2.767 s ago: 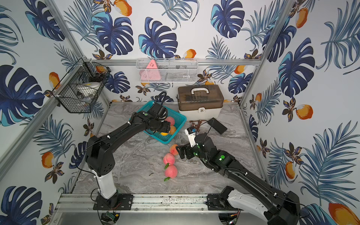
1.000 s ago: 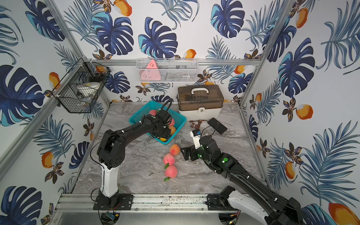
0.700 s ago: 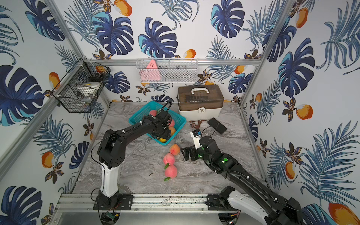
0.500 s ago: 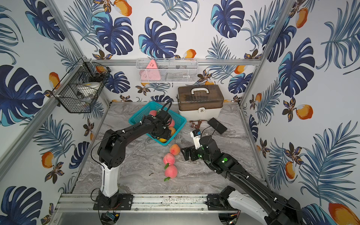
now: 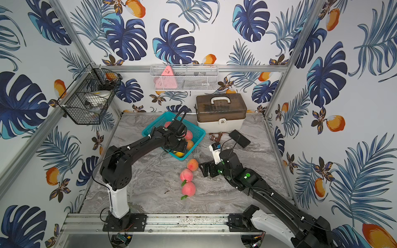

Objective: Put the peaches into the basket
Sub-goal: Place the peach in the basket.

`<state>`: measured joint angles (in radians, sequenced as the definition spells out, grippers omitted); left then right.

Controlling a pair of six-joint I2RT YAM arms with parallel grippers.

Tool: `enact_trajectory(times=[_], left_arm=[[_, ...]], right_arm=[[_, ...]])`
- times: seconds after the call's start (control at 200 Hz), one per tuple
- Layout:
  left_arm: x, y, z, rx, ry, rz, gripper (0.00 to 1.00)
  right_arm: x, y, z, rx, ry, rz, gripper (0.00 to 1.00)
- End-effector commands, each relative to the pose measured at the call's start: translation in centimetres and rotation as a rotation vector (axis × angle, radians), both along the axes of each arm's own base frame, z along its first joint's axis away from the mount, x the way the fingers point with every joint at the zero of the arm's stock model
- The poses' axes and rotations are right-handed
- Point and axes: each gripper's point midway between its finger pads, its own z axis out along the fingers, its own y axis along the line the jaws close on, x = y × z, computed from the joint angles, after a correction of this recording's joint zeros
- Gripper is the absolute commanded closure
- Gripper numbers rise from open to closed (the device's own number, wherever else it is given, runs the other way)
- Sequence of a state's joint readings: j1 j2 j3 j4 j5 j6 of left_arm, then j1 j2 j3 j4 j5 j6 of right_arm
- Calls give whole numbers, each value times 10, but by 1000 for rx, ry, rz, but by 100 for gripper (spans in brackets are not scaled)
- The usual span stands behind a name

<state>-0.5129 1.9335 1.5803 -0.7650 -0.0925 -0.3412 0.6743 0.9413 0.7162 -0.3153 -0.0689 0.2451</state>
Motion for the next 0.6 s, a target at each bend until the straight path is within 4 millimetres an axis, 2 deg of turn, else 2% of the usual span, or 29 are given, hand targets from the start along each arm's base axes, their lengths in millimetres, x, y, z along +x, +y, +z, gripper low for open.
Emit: enact_trajectory(times=[0.0, 0.3, 0.596], left_arm=[[-7, -1, 5, -35, 5, 9, 16], [-22, 0, 34, -78, -31, 1, 16], [-44, 9, 63, -100, -68, -15, 14]], right_arm=[[-2, 5, 2, 10, 13, 25, 0], [3, 11, -10, -27, 63, 37, 0], [14, 30, -19, -2, 105, 60, 0]])
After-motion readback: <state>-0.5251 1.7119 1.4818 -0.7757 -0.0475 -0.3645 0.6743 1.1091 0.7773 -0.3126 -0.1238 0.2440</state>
